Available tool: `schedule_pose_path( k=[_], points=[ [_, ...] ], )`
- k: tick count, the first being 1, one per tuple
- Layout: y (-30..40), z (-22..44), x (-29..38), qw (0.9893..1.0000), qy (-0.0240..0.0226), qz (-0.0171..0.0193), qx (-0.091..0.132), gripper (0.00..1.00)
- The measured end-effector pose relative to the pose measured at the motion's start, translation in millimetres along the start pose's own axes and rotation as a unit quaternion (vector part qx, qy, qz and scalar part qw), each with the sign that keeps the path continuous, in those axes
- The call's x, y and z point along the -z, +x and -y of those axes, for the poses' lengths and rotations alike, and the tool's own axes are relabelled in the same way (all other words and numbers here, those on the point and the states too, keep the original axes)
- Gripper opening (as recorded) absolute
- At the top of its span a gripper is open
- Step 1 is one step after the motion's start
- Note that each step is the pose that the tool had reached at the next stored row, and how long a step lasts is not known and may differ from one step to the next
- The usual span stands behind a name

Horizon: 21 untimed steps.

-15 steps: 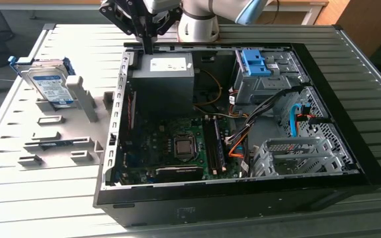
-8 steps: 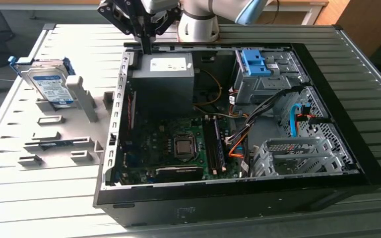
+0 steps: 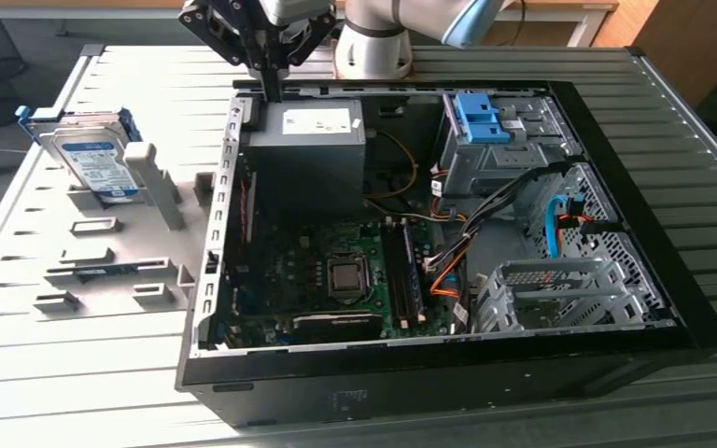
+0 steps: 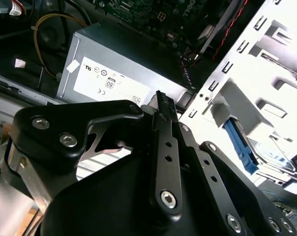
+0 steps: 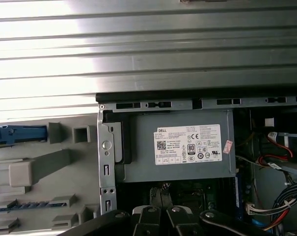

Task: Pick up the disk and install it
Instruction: 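Reach for the disk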

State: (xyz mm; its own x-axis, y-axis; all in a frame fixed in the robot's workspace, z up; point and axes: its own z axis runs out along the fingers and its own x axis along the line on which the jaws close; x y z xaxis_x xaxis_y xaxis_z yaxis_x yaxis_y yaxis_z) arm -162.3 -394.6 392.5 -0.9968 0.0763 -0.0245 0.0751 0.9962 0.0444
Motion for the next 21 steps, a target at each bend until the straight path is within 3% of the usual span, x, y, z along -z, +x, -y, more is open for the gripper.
schedule_pose_path(
  k=[21],
  points=[
    [12.5,-1.9,-0.2,1.0000,0.0000,0.0000,0.000,0.11]
  ],
)
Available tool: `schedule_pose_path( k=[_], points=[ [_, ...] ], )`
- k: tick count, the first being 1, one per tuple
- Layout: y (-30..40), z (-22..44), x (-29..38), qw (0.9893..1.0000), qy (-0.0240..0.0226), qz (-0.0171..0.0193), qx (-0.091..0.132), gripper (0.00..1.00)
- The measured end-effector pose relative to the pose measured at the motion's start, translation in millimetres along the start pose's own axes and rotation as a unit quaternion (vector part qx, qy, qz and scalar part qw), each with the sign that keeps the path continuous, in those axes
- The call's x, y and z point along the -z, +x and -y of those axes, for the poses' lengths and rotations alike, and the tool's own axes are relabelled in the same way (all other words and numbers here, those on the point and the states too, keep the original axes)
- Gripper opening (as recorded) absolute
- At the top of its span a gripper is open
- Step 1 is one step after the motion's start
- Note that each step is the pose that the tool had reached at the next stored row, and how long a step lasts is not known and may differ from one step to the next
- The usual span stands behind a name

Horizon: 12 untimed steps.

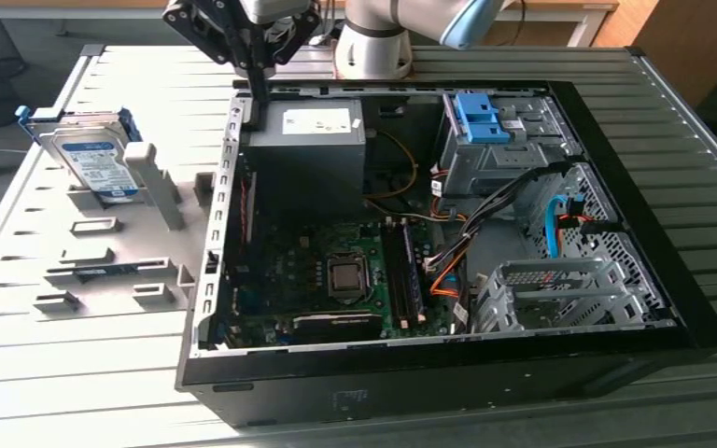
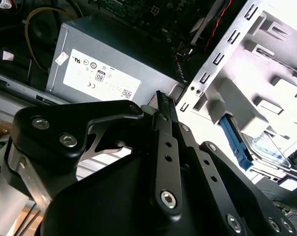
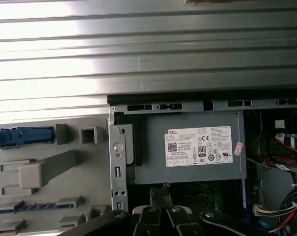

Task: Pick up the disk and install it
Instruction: 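Reach for the disk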

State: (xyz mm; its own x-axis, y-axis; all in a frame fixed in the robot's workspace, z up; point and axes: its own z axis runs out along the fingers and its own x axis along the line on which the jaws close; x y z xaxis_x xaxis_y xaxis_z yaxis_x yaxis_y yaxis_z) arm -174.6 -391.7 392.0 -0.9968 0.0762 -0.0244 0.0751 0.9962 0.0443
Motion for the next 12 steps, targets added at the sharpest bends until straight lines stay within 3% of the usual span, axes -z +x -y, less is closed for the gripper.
schedule_pose_path(
  k=[12],
  points=[
    [8.0,-1.2,-0.2,1.0000,0.0000,0.0000,0.000,0.11]
  ],
)
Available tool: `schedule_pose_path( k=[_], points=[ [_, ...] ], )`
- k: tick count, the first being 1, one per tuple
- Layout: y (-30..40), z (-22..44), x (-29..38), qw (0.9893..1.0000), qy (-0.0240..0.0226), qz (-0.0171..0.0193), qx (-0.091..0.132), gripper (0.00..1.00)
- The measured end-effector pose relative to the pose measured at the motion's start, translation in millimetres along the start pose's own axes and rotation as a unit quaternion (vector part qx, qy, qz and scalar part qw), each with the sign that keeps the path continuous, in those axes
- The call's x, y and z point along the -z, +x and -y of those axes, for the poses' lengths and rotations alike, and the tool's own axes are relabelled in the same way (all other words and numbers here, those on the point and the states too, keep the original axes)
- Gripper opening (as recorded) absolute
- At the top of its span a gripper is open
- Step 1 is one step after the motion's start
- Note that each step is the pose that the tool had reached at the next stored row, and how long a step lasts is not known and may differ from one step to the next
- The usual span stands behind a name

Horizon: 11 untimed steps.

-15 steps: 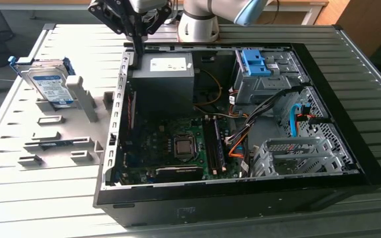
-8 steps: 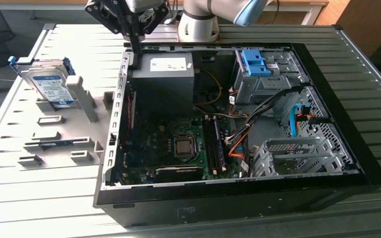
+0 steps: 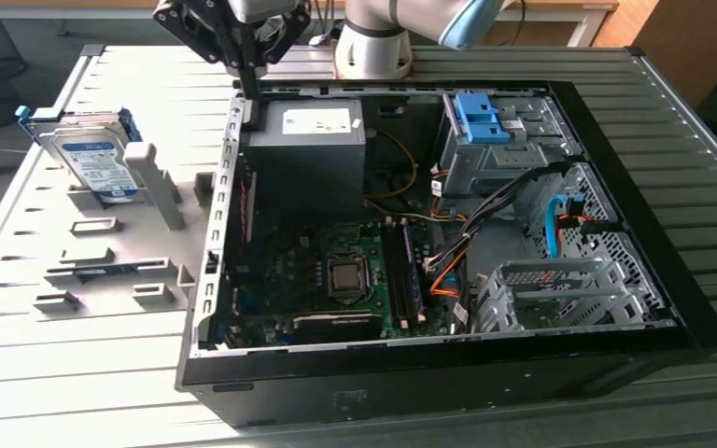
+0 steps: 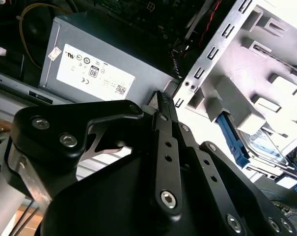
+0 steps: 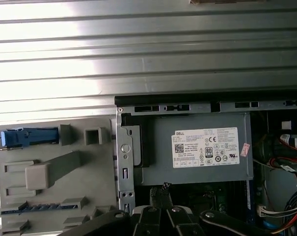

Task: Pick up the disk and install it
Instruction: 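Reach for the disk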

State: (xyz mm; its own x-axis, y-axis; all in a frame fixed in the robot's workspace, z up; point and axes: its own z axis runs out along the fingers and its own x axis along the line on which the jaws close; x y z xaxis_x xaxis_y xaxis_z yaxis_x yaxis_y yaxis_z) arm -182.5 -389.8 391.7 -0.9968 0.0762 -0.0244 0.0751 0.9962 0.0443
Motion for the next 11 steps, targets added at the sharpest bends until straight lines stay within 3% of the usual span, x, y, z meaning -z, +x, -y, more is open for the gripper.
schedule_pose_path(
  k=[11],
  points=[
    [11.6,-3.7,-0.1,1.0000,0.0000,0.0000,0.000,0.11]
  ],
)
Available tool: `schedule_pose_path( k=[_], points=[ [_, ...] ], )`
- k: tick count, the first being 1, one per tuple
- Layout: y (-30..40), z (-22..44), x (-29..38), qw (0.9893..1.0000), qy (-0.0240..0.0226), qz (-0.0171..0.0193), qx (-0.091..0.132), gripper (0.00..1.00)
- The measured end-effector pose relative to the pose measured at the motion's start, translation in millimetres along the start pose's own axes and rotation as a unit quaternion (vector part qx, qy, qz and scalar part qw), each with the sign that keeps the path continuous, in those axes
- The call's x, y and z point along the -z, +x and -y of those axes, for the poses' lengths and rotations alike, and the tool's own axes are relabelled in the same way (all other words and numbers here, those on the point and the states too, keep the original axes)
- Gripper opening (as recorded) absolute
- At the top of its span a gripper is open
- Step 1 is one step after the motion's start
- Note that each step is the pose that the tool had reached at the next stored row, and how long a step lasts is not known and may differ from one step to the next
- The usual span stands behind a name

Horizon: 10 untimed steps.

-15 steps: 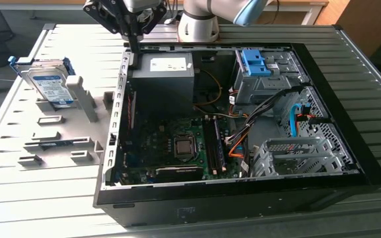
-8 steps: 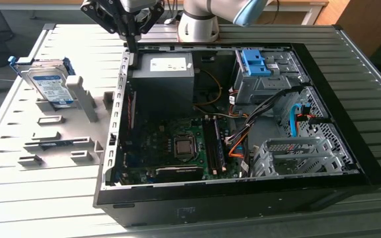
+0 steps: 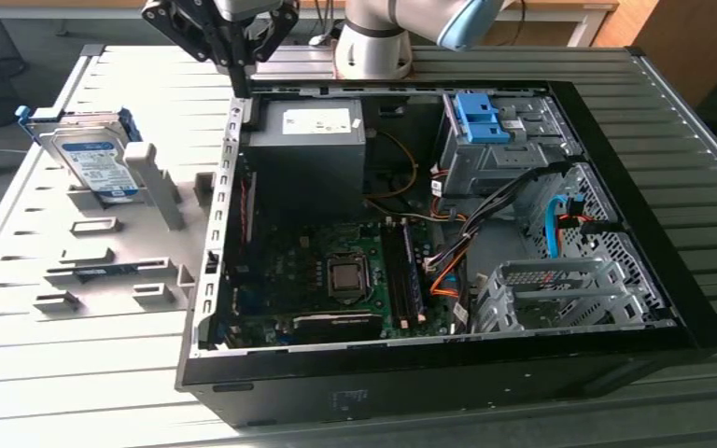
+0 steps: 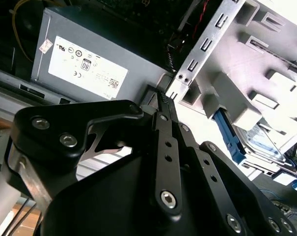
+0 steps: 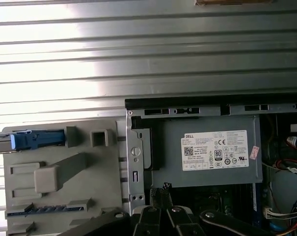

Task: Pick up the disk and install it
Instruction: 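Reach for the disk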

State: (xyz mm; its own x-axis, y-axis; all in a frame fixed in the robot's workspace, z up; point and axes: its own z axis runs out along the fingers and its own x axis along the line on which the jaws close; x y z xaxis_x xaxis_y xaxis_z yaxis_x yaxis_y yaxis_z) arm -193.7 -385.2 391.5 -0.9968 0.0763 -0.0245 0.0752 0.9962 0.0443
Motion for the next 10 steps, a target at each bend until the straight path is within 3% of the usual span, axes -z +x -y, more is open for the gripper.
schedule_pose_path(
  k=[10],
  points=[
    [3.4,-2.7,-0.2,1.0000,0.0000,0.0000,0.000,0.11]
  ],
)
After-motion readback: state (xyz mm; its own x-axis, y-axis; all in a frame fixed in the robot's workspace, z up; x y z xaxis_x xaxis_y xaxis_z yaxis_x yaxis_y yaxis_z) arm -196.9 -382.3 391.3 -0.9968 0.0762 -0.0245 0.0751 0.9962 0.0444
